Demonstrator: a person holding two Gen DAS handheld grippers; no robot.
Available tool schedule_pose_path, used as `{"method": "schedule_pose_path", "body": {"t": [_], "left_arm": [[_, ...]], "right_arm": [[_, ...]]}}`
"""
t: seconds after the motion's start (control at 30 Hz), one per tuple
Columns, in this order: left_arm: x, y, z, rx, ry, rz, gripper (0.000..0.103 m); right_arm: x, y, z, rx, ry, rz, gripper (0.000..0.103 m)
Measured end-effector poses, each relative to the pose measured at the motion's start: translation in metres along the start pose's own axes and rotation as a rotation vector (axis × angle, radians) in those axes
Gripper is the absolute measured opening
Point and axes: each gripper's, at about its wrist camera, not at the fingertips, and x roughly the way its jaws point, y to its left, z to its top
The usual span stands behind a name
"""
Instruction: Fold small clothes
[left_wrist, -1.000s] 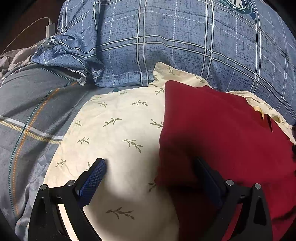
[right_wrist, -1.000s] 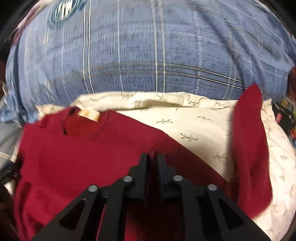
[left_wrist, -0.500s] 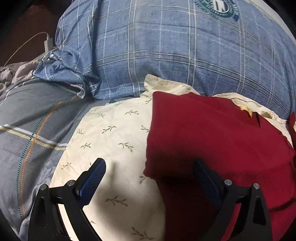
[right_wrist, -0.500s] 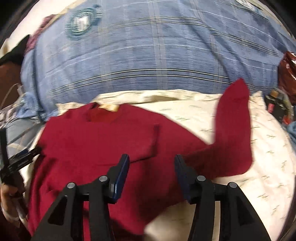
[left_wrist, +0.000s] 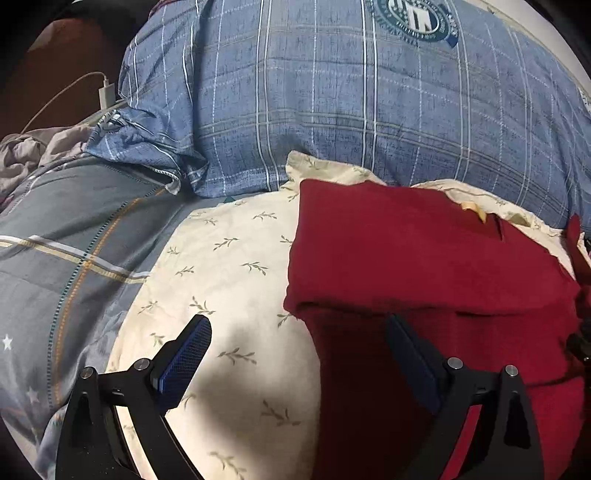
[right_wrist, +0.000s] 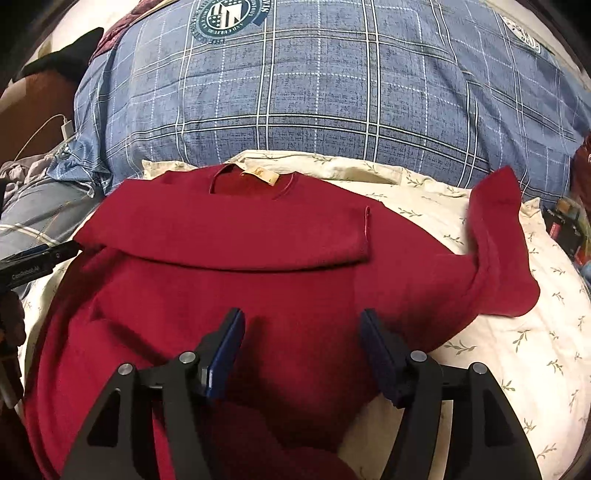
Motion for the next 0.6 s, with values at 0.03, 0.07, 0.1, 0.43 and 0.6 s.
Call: {"method": "schedule_pose_path", "body": {"t": [0.03,0.07,0.1,0.43,0.6], "left_arm": [[-0.007,-0.001,0.001,0.005,-0.008,0.004,0.095],[-0.013,-0.001,0.001,0.01,-0.016,0.008,0.095],[-0.02,-0.002,0.001,0.016,-0.027,0.01,0.095],[-0.062,-0.001,-0.013,0.007,-0.066,0.001,0.095],[-0.071,-0.002,-0.013,-0.016,-0.079,-0.029,0.095]], "right_arm": [[-0.002,0.0,0.0,0.008,0.0,0.012,0.066],[-0.004,0.0,-0.001,0.019,0.002,0.027,0.066],[-0.006,0.0,-0.001,0.025,0.002,0.037,0.066],[-0.03,0.006,-0.011,0.025,-0.022,0.035,0.071],[-0.048,0.001,-0.023,0.113,-0.023,0.049,0.071]]}}
